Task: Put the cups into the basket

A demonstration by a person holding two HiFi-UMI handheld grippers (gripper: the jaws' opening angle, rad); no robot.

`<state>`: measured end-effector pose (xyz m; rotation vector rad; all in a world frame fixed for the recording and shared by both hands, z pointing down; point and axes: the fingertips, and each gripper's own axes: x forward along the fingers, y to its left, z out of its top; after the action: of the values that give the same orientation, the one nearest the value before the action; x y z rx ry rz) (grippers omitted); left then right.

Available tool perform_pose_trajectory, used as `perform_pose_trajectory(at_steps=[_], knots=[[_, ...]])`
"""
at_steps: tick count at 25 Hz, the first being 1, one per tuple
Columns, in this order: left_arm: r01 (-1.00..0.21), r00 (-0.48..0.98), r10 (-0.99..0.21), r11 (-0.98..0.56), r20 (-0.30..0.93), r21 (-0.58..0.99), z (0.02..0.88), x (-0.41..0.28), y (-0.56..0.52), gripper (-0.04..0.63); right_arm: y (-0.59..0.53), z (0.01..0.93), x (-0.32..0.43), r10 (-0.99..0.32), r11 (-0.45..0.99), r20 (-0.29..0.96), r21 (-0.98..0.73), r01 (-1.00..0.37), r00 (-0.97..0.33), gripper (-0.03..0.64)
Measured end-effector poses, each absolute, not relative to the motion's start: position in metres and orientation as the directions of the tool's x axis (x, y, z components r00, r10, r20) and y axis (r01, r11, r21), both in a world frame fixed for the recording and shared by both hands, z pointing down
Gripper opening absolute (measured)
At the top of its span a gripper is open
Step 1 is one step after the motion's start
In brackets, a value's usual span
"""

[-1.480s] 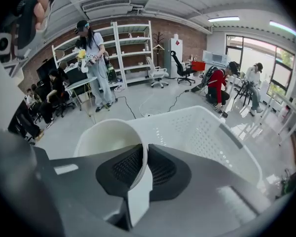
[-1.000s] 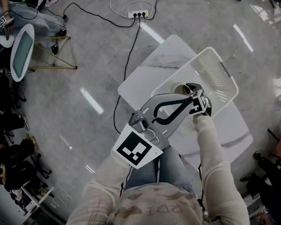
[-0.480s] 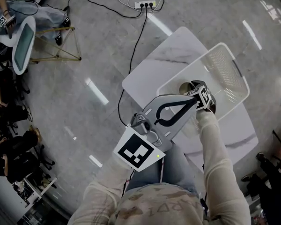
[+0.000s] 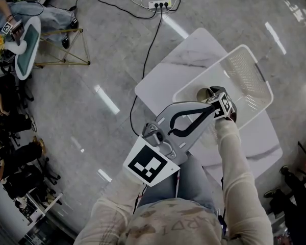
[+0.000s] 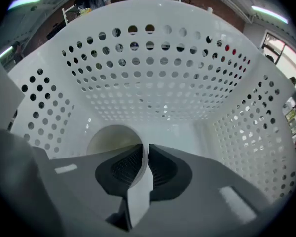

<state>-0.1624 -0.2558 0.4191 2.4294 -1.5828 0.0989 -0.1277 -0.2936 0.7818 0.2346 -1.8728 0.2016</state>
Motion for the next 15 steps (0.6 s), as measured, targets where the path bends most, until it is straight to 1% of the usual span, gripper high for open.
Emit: perform_pose_trajectory(at_steps=[4,7,8,15], knots=[[-0.908,0.417,-0.891,-0.399,0.179,0.131,0.412,-0.157,-0.253,0.0,-0.295,0.768,-0.129,-0.061,0.964,0.941,-0.031,-0.265,-0.332,0.06],[-0.905,0.424,-0.891,-0.41,0.162,0.112,0.401,-0.156,-0.251,0.0,-0.3,0.748,-0.137,-0.089,0.963,0.924,-0.015,-0.268,-0.372,0.023],[-0.903,0.429,-0.89,-0.417,0.154,0.103,0.395,-0.155,-0.25,0.0,-0.301,0.738,-0.139,-0.098,0.962,0.917,-0.013,-0.274,-0.387,0.023],[-0.881,0.473,-0.876,-0.473,0.094,0.024,0.331,-0.132,-0.232,0.0,-0.297,0.627,-0.146,-0.173,0.955,0.834,0.013,-0.295,-0.524,0.025]])
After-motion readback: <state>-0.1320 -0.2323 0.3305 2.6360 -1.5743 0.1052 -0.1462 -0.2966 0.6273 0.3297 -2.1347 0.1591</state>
